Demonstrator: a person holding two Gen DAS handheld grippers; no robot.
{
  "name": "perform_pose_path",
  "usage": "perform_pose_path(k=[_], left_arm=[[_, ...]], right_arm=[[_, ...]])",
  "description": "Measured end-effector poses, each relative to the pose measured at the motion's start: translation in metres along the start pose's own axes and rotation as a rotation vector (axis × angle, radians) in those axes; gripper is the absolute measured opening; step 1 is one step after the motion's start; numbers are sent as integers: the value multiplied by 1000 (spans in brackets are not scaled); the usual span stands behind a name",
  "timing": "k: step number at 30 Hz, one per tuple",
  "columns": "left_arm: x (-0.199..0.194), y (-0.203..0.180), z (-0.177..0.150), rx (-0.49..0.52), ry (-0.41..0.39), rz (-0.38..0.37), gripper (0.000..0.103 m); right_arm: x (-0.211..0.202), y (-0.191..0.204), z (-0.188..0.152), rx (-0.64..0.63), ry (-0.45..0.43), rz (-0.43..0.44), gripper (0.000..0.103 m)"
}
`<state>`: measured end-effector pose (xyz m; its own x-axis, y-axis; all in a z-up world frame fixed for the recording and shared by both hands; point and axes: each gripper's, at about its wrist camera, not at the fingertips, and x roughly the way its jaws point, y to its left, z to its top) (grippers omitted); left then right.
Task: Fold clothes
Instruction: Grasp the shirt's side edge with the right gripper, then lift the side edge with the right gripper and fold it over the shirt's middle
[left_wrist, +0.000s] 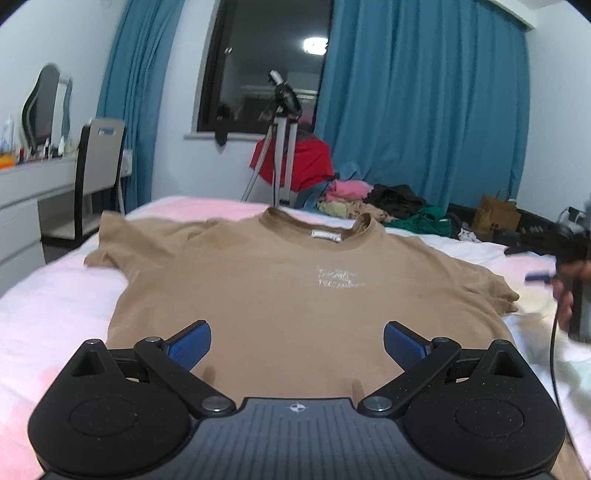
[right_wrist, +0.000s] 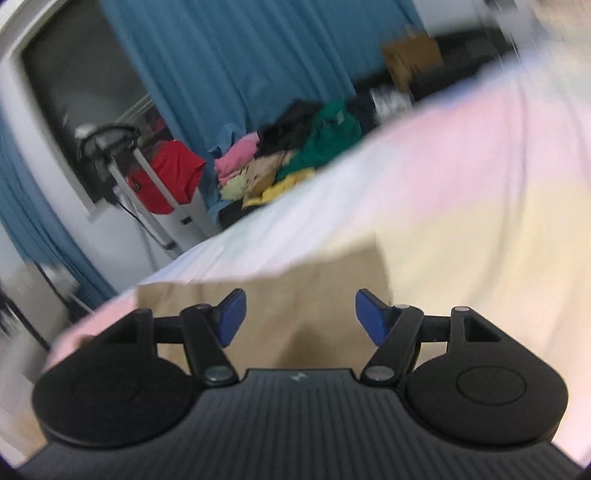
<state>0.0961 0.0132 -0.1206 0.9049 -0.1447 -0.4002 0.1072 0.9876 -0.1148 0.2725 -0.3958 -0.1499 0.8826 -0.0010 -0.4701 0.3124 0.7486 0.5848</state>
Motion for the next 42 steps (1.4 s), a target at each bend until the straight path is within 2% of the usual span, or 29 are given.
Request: perform_pose_path(k=[2, 5, 7, 10, 11, 12, 14, 17, 21, 24, 25, 26, 27, 30, 34, 36, 42], left_arm=[[0, 5, 0, -29, 20, 2, 101], [3, 13, -1, -75, 40, 1, 101], [7, 15, -3, -97, 55, 1, 101], [17, 15, -6, -122, 89, -13, 101], [20, 13, -7, -120, 98, -26, 101], [24, 11, -9, -115, 106, -38, 101], [29, 6, -11, -90, 115, -41, 101], [35, 1, -14, -65, 129, -42, 101], [37, 0, -17, -69, 148, -39, 101], [37, 0, -18, -73, 157, -39, 101], [37, -1, -18, -74, 159, -40, 101], [36, -1, -18, -74, 161, -40, 101], [36, -2, -18, -73, 160, -38, 101], [38, -3, -18, -71, 161, -34, 101], [42, -3, -19, -74, 176, -26, 101], [43, -4, -20, -65, 180, -21, 102], [48, -9, -22, -32, 177, -13, 102]], right_arm=[[5, -11, -19, 114, 48, 33, 69], [20, -20, -42, 217, 67, 34, 67], [29, -22, -48, 272, 42, 15, 69], [37, -16, -46, 290, -32, 29, 68], [39, -14, -45, 267, -54, 26, 61], [40, -14, -43, 249, -68, 16, 38], [40, -17, -41, 241, -77, -16, 8], [23, -25, -40, 222, -146, -17, 7], [10, -44, -42, 233, -157, 43, 7], [16, -58, -46, 320, -118, 94, 13], [21, -62, -47, 350, -100, 99, 20], [25, -62, -46, 363, -89, 101, 37], [29, -60, -45, 358, -92, 113, 48], [39, -51, -41, 344, -99, 148, 66], [59, -32, -33, 295, -118, 129, 67], [69, -23, -29, 249, -147, 72, 67], [90, -19, -20, 169, -163, 24, 64]])
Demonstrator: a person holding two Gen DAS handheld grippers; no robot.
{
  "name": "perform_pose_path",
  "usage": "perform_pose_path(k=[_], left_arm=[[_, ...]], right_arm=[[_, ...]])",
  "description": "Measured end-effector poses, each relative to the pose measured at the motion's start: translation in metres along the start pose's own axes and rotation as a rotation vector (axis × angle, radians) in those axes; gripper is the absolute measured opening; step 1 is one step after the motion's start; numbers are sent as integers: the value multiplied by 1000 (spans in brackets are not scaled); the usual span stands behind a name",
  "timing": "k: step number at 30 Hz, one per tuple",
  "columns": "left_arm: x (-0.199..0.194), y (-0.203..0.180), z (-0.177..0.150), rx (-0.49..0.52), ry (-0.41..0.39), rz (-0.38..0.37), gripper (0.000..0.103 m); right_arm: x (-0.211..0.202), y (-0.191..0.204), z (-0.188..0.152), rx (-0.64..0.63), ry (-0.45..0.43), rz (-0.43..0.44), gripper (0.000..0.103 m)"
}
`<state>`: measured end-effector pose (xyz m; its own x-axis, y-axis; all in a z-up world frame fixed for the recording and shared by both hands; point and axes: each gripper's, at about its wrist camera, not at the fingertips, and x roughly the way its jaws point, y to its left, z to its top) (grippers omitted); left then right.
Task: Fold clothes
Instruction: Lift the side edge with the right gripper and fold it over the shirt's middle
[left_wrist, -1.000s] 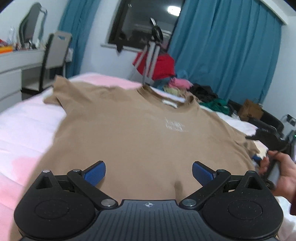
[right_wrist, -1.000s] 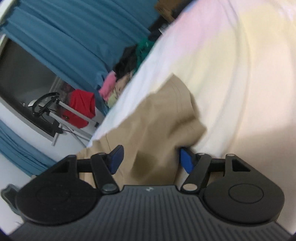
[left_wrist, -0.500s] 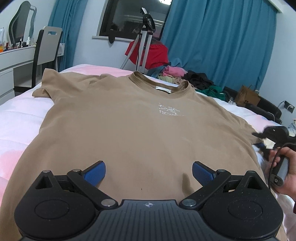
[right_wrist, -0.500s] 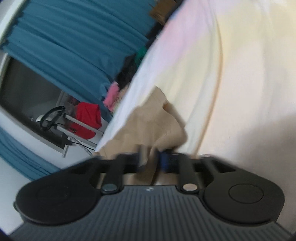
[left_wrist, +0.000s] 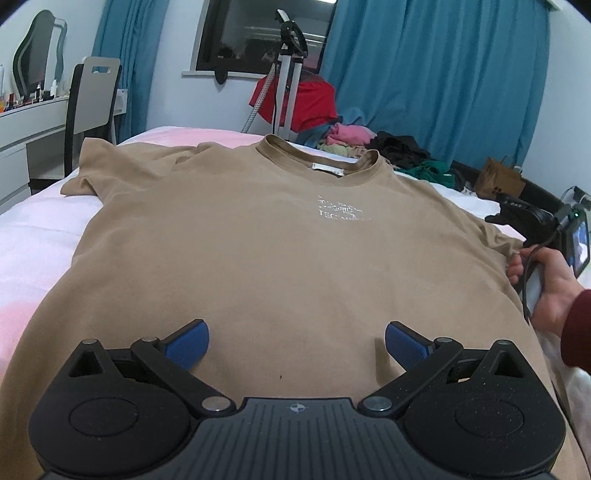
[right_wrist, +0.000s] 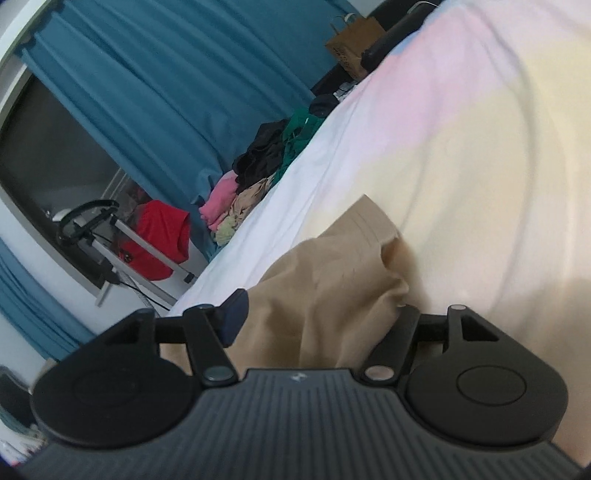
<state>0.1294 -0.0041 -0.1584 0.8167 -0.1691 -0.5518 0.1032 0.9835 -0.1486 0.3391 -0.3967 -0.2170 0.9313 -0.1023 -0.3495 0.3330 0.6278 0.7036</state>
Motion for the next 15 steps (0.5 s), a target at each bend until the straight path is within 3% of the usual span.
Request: perform_pose_path(k=[1, 3, 6, 12, 15], left_arm=[[1, 0, 0, 1, 2, 1, 103], [3, 0, 1, 3, 5, 3, 103], [5, -1, 2, 7, 8, 6, 103], [-3, 2, 5, -12, 10, 8, 103], [-13, 8, 15, -7, -47, 72, 102]], right_arm=[[2, 2, 1, -20, 4, -1, 59], [1, 15, 4, -112, -5, -69, 7], [-11, 45, 9, -295, -63, -166, 8], [-49, 128, 4, -581, -210, -121, 8], [-68, 180, -24, -715, -258, -46, 8]])
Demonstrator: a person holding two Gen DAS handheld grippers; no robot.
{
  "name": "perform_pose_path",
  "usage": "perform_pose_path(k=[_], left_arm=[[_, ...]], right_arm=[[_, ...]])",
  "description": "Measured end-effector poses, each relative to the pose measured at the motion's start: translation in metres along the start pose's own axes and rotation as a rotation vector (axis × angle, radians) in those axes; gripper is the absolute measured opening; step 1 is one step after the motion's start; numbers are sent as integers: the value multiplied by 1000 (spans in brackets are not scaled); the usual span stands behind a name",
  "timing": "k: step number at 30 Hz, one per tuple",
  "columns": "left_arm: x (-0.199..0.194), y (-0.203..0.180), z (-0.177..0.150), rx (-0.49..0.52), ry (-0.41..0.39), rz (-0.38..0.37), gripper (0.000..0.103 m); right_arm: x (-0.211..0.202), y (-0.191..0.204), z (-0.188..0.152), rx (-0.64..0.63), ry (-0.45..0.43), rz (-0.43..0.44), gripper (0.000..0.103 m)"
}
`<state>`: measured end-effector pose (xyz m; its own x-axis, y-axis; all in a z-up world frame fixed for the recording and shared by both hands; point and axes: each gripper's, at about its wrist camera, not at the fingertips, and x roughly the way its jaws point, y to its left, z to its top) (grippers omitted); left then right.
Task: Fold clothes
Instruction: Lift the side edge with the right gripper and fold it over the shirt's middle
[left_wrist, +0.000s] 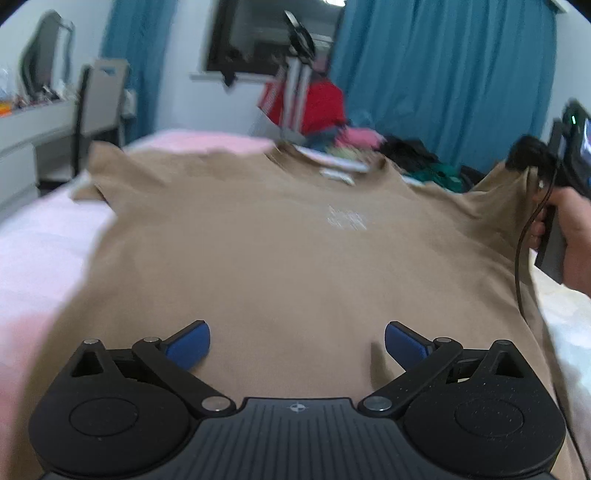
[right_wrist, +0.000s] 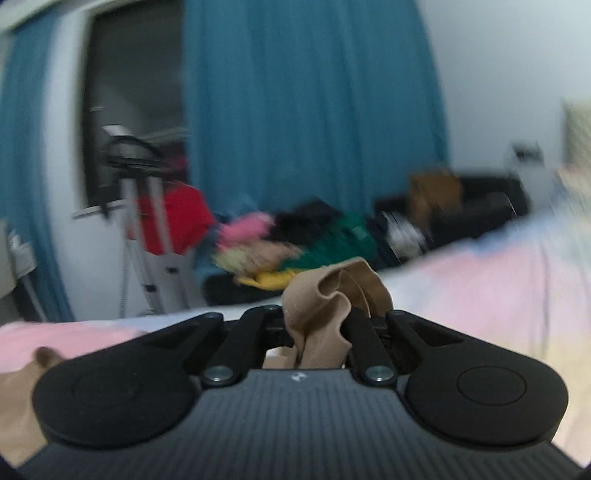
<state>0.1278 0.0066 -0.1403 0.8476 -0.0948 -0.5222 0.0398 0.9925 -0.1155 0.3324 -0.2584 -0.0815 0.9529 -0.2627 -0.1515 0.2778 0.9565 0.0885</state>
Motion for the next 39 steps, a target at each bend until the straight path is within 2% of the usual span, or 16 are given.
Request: perform_pose_path(k=[4, 9, 13, 14, 15, 16, 17, 20, 24, 28, 33, 36, 39], left_arm=[[-10, 20, 18, -27, -78, 83, 102], [-9, 54, 27, -114, -97, 193, 102], [-4, 67, 25, -155, -79, 211, 102], [-2, 68, 25, -153, -74, 212, 102], [0, 70, 25, -150, -69, 213, 102], [2, 72, 25, -147, -66, 210, 102], [3, 72, 25, -144, -63, 206, 102], [8, 73, 22, -155, -54, 193, 102], [11, 71, 18, -159, -24, 185, 102], [1, 63, 17, -133, -54, 186, 102], [-13, 56, 14, -134, -45, 177, 102], [-30, 47, 8, -94, -51, 177, 102], [-49, 38, 2, -59, -21, 150, 102]], right_arm=[[-20, 90, -6, -155, -15, 147, 8], [-22, 189, -43, -321, 38, 306, 9], [-8, 219, -73, -371, 140, 360, 10], [0, 218, -76, -344, 195, 380, 21], [6, 215, -78, -308, 244, 403, 46], [9, 210, -77, -260, 284, 428, 63], [10, 204, -76, -220, 299, 444, 90], [-7, 181, -62, -149, 269, 465, 91], [-50, 139, -39, -76, 250, 445, 91], [-115, 88, -14, -22, 239, 412, 91], [-210, 33, 8, 23, 237, 385, 91], [-262, 0, 17, 41, 244, 392, 91], [-293, -32, 21, 62, 258, 375, 91]])
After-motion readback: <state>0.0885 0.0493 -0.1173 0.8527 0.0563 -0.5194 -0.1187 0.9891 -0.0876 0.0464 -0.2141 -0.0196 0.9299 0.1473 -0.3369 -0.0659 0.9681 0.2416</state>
